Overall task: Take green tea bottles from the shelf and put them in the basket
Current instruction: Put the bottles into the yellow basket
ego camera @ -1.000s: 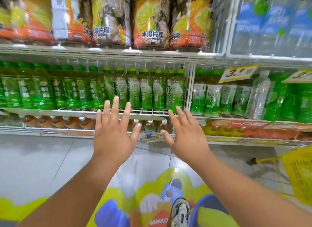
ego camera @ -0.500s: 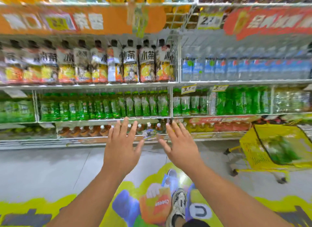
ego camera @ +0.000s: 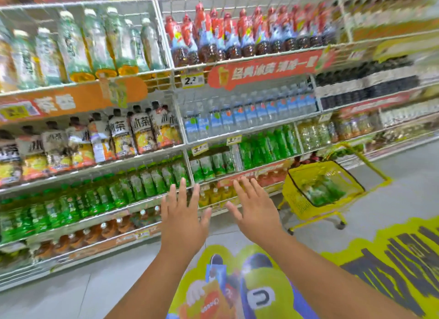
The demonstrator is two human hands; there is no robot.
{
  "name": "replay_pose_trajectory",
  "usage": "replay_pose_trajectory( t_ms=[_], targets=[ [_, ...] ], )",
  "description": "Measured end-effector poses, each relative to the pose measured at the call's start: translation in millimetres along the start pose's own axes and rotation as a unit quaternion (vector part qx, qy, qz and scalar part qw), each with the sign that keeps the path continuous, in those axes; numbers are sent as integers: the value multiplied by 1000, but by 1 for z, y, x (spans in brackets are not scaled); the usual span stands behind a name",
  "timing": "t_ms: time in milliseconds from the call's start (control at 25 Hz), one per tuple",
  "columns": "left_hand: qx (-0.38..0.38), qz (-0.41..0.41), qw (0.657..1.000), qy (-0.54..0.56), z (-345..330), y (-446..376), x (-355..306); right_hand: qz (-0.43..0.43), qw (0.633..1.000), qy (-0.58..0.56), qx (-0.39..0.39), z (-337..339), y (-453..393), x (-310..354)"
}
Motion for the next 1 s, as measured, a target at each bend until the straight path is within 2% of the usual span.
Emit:
replay_pose_trajectory(
  t_ms=[160, 360, 480, 640, 840, 1000],
  targets=[
    [0, -34, 999, 9, -24, -10, -90, -58, 998, 14, -30, 18, 39, -111],
    [30, -57, 997, 35, -78, -5, -231, -83, 996, 34, -20, 16, 98, -260],
    [42, -99, 993, 45, -106, -10, -323, -117, 992, 35, -16, 28, 124, -349],
    [48, -120, 990, 62, -132, -21, -421, -144, 989, 37, -21, 43, 142, -439],
    [67, -142, 985, 70, -176, -56, -500, -178, 983, 39, -21, 46, 122, -520],
    [71, -151, 983, 76, -223, -111, -539, -183, 982, 44, -9, 26, 80, -576]
  ],
)
Point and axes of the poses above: each hand's wrist, its own y-axis away from the middle knuckle, its own z-axis out of the back of the hand, x = y × z, the point moved 9 cm from there along -y, towards the middle knuckle, and after that the axes turned 9 degrees about y, right-handed, at the moved point
